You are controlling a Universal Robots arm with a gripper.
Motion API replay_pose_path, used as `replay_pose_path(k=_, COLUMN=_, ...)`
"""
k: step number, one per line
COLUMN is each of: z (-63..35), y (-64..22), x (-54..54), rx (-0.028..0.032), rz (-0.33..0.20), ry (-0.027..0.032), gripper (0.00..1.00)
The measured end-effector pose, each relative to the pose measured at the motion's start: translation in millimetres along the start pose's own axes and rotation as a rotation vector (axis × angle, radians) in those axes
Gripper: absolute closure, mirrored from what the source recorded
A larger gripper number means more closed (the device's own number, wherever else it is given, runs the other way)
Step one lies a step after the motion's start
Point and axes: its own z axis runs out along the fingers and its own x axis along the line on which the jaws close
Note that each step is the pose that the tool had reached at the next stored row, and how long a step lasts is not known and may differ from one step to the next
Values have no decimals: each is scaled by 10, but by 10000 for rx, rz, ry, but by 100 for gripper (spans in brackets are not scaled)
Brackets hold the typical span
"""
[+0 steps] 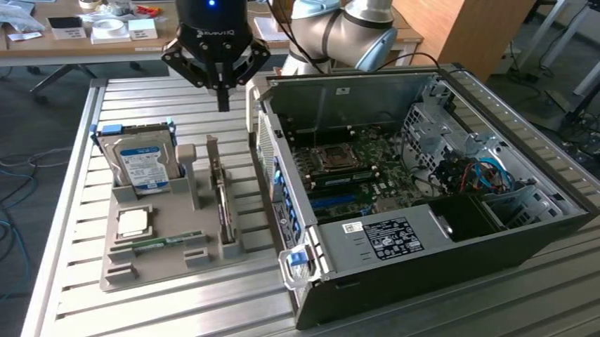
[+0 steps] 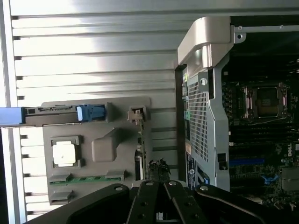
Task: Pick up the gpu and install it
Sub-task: 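Reach for the gpu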
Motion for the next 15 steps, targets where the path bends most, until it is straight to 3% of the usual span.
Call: replay_pose_path(k=15, z=-2, y=-38, x=124, rx=0, rz=-1, ry=1, gripper=89)
